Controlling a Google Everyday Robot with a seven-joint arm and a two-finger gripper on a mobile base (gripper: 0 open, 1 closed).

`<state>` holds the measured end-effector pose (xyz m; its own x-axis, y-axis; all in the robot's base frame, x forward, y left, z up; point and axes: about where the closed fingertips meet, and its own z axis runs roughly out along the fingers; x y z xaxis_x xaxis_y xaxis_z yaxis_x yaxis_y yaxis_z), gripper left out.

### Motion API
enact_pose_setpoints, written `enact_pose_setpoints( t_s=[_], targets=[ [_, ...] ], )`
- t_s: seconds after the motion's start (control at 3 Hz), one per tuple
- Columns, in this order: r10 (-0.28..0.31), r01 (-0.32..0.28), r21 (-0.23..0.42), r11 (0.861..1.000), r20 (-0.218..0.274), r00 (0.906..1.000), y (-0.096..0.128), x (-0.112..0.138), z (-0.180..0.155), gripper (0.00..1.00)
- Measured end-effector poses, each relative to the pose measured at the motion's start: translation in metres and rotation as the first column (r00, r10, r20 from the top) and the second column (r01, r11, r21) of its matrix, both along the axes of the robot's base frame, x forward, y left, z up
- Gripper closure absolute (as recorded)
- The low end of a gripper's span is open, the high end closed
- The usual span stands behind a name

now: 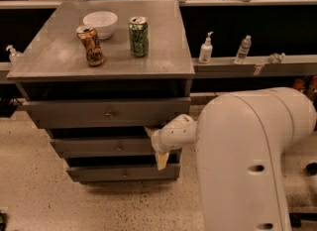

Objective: Open middle drawer

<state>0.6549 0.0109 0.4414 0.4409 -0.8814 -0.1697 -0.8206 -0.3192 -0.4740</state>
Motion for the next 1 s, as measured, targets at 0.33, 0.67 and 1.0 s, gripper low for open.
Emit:
enact_pose_setpoints(
  t_s=[0.33, 0.67, 1.0],
  targets=[
    [-0.037, 0.037, -0.009, 0.999, -0.025, 0.999, -0.01, 0.012, -0.029, 0.11],
    [-0.056, 0.056, -0.007, 0.998, -0.074, 0.9957, -0.012, 0.008, -0.057, 0.2],
    [-0.059, 0.059, -0.002, 0.998, -0.083, 0.9948, -0.011, 0.006, -0.06, 0.23]
  ],
)
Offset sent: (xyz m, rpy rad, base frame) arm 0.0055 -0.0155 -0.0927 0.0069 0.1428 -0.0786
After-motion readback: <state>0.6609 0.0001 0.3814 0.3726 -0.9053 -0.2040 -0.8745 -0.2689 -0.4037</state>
